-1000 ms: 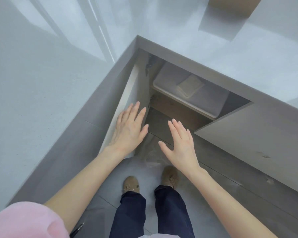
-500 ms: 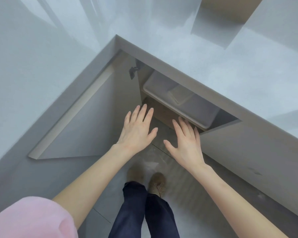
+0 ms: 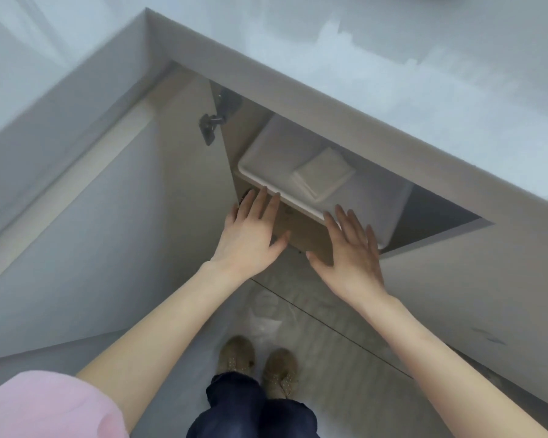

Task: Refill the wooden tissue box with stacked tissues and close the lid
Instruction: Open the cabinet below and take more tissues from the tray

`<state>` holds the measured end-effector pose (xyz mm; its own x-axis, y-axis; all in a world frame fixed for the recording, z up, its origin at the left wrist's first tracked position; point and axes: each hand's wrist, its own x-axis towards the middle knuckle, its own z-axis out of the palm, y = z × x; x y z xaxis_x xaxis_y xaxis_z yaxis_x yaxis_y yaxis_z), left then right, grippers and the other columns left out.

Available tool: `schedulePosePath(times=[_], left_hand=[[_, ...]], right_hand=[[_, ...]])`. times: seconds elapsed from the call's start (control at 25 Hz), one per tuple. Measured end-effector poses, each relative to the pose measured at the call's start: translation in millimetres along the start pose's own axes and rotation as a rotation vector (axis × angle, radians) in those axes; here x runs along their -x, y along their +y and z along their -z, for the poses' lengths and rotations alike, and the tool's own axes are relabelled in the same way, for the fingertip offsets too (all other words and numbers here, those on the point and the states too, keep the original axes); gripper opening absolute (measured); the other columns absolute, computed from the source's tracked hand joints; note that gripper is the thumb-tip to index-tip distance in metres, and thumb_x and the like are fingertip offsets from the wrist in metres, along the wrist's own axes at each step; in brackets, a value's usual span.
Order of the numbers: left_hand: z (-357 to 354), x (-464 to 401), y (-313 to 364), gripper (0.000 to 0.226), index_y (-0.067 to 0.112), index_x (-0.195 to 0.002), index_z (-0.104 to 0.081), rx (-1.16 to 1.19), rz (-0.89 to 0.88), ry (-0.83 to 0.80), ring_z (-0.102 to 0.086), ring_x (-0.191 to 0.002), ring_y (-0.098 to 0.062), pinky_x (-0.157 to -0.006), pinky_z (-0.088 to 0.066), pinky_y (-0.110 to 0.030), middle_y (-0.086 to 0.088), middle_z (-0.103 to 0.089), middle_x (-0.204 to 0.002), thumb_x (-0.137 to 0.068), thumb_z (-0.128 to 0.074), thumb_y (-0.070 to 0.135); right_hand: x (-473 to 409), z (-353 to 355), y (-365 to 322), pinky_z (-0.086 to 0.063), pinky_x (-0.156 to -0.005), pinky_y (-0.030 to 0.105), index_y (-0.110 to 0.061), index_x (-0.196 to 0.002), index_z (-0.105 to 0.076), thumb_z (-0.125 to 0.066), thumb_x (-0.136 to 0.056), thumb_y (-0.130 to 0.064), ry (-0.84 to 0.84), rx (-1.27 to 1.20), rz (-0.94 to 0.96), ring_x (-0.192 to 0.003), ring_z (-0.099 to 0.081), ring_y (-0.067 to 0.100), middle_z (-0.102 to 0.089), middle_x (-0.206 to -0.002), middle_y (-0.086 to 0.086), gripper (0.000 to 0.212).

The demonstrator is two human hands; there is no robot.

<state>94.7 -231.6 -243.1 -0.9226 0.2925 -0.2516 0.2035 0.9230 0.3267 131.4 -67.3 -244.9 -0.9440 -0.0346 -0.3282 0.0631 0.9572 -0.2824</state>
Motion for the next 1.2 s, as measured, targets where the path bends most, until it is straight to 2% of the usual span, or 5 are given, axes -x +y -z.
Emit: schedulePosePath(times=[0.52, 0.68, 0.96, 1.12, 1.2], left_hand=[[-53, -99, -17, 0.066, 0.009, -0.144, -0.021, 0.321, 0.069, 0.03, -0.032, -0.136, -0.029, -0.108, -0.031, -0.037, -0.011, -0.029, -0.151, -0.091, -0.047, 0.037], [-63, -141, -11, 0.061, 0.009, -0.141, -0.028, 0.451, 0.102, -0.003, -0.037, -0.133, -0.026, -0.106, -0.034, -0.032, -0.011, -0.037, -0.147, -0.091, -0.049, 0.035], [-83, -202, -5, 0.051, 0.008, -0.129, -0.04, 0.306, 0.117, -0.036, -0.047, -0.12, -0.032, -0.1, -0.041, -0.043, -0.013, -0.047, -0.133, -0.09, -0.048, 0.039], [-92, -213, -2, 0.044, 0.009, -0.124, -0.044, 0.386, 0.214, -0.055, -0.048, -0.115, -0.031, -0.097, -0.039, -0.043, -0.013, -0.047, -0.128, -0.088, -0.052, 0.033], [-95, -214, -1, 0.044, 0.01, -0.125, -0.043, 0.392, 0.243, -0.051, -0.048, -0.116, -0.03, -0.096, -0.035, -0.04, -0.013, -0.048, -0.128, -0.087, -0.054, 0.031]], right_hand=[[-93, -46, 48, -0.017, -0.118, 0.041, -0.009, -0.145, -0.023, -0.047, -0.092, -0.039, 0.117, -0.009, -0.091, -0.143, -0.019, 0.027, -0.024, -0.154, 0.013, 0.065], [-125, -46, 49, -0.041, -0.102, 0.041, -0.006, -0.135, -0.037, -0.049, -0.091, -0.037, 0.108, -0.262, -0.272, -0.125, -0.043, 0.031, -0.043, -0.136, 0.018, 0.056], [-173, -40, 45, -0.045, -0.071, 0.031, -0.003, -0.106, -0.051, -0.05, -0.091, -0.023, 0.052, -0.872, -0.619, -0.08, -0.052, 0.022, -0.051, -0.09, 0.012, 0.025], [-191, -47, 46, -0.052, -0.088, 0.035, -0.001, -0.115, -0.053, -0.051, -0.09, -0.018, 0.06, -1.083, -0.688, -0.081, -0.055, 0.019, -0.057, -0.098, 0.013, 0.031], [-197, -52, 44, -0.054, -0.075, 0.033, 0.001, -0.116, -0.054, -0.051, -0.089, -0.017, 0.068, -1.074, -0.683, -0.066, -0.052, 0.016, -0.056, -0.096, 0.012, 0.033]])
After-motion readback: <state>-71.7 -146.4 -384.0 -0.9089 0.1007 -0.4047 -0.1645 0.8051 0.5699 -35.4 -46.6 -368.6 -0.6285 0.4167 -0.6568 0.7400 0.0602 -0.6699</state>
